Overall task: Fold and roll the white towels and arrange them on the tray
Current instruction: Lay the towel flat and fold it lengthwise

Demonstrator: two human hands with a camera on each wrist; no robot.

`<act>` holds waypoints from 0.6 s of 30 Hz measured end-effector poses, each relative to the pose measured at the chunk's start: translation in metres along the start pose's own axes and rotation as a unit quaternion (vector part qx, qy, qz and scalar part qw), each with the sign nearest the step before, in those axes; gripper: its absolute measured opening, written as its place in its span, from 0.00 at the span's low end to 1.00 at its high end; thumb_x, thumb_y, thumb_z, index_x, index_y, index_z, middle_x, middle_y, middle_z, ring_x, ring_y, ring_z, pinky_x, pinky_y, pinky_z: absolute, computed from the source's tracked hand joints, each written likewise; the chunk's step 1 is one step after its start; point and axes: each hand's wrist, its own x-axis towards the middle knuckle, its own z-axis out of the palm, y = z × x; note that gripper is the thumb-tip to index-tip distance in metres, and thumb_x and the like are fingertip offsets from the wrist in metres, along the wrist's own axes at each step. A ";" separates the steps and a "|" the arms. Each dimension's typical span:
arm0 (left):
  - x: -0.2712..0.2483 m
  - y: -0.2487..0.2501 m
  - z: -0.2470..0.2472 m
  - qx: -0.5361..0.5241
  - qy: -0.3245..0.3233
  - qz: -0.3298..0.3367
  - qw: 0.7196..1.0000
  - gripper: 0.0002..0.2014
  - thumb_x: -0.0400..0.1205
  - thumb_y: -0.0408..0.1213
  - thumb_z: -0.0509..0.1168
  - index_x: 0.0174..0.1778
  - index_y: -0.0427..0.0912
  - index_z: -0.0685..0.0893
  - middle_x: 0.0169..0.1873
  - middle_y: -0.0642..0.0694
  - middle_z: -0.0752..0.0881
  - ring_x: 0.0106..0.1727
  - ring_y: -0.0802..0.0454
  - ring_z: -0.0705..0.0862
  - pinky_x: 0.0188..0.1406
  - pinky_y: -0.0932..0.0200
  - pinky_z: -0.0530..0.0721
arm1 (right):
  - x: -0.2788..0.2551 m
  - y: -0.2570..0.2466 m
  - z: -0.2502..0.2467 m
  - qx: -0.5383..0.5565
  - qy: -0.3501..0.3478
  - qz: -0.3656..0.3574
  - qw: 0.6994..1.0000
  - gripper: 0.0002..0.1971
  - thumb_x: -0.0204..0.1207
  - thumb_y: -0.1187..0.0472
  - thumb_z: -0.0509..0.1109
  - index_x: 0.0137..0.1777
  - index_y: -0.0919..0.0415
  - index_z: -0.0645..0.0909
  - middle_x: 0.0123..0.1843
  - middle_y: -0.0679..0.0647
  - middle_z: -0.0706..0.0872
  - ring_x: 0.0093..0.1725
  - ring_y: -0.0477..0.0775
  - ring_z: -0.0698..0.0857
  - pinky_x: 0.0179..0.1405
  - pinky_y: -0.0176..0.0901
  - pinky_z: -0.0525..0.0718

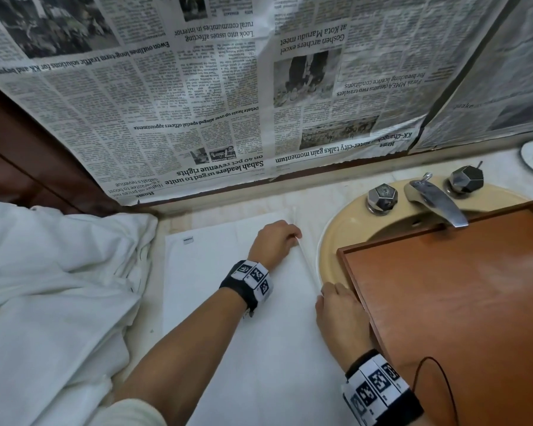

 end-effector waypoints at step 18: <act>-0.084 -0.046 -0.104 -0.167 0.170 -0.016 0.971 0.07 0.79 0.29 0.73 0.48 0.46 0.93 0.46 0.55 0.92 0.46 0.67 0.88 0.53 0.76 0.80 | -0.044 -0.121 -0.074 0.123 -0.066 -0.085 0.987 0.04 0.81 0.60 0.64 0.46 0.60 0.73 0.42 0.58 0.85 0.42 0.61 0.84 0.36 0.46 0.72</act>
